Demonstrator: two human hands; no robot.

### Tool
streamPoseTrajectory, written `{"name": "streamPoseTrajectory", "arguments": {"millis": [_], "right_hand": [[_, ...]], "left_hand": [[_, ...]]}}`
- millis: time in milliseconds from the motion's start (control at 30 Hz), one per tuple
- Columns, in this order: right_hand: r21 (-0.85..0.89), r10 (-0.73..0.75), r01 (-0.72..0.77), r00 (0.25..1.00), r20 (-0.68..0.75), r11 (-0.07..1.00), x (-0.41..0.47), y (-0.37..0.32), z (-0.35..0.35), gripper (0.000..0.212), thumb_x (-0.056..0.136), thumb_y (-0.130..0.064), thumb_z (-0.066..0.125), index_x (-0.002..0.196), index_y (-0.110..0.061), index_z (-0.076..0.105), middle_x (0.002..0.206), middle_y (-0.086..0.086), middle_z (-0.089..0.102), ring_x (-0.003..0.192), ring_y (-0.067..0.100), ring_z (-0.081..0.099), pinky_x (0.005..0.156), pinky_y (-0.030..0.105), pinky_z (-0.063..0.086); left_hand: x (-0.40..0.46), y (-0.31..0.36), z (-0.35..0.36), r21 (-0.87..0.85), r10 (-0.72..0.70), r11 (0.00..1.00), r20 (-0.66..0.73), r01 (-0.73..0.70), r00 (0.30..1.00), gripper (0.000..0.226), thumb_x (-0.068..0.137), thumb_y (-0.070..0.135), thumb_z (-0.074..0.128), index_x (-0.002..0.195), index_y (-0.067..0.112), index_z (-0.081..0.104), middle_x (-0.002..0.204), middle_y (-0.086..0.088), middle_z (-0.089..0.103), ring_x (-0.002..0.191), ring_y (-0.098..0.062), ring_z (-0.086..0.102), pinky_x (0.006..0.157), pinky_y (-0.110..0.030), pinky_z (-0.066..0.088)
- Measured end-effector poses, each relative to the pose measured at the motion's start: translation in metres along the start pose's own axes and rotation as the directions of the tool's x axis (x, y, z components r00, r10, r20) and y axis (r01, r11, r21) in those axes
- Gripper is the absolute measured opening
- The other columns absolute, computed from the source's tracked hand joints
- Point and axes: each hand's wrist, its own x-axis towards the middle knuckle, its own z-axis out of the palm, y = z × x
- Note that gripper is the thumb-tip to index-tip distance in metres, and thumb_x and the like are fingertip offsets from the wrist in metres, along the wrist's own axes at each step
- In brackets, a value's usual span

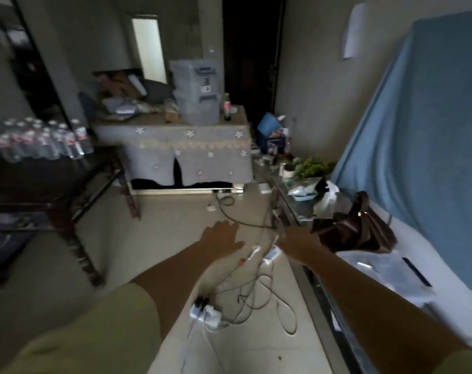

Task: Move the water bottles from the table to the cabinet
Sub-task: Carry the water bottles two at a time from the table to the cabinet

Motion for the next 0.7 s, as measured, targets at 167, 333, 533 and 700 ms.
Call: {"name": "streamPoseTrajectory", "arguments": {"millis": [167,333,533,700], "right_hand": [[-0.071,-0.215,0.221,0.974,0.076,0.973,0.029,-0.083,0.016,0.045,0.099,-0.044,0.038,0.135,-0.019,0.049,0.138,0.008,0.048,0.129,0.026,0.045,0.107,0.043,0.037],[-0.117,-0.411,0.421,0.906,0.102,0.899,0.042,-0.189,0.02,0.043,0.101,-0.04,0.037,0.133,-0.014,0.047,0.135,0.012,0.048,0.126,0.029,0.047,0.103,0.041,0.04],[-0.13,-0.562,0.581,0.812,0.158,0.803,0.047,-0.306,0.039,0.044,0.101,-0.041,0.038,0.137,-0.016,0.046,0.137,0.011,0.047,0.127,0.029,0.048,0.103,0.041,0.04],[-0.093,-0.598,0.618,0.781,0.18,0.78,0.063,-0.413,0.056,0.045,0.101,-0.041,0.038,0.137,-0.015,0.045,0.136,0.012,0.048,0.125,0.029,0.05,0.101,0.041,0.042]], "left_hand": [[-0.041,-0.067,0.001,-0.032,-0.191,0.981,-0.016,0.19,0.981,0.057,0.097,0.049,0.042,0.143,0.016,0.035,0.14,-0.011,0.042,0.13,-0.028,0.041,0.104,-0.041,0.036],[-0.087,-0.144,-0.006,-0.073,-0.391,0.918,-0.022,0.389,0.92,0.057,0.097,0.049,0.042,0.144,0.018,0.034,0.142,-0.01,0.041,0.131,-0.029,0.04,0.105,-0.044,0.037],[-0.134,-0.237,-0.008,-0.115,-0.549,0.83,-0.002,0.546,0.836,0.056,0.097,0.048,0.044,0.142,0.018,0.036,0.14,-0.011,0.044,0.13,-0.029,0.044,0.104,-0.045,0.042],[-0.161,-0.331,-0.023,-0.117,-0.589,0.803,-0.017,0.584,0.808,0.05,0.095,0.047,0.047,0.137,0.02,0.042,0.136,-0.008,0.049,0.125,-0.029,0.048,0.101,-0.042,0.043]]}}
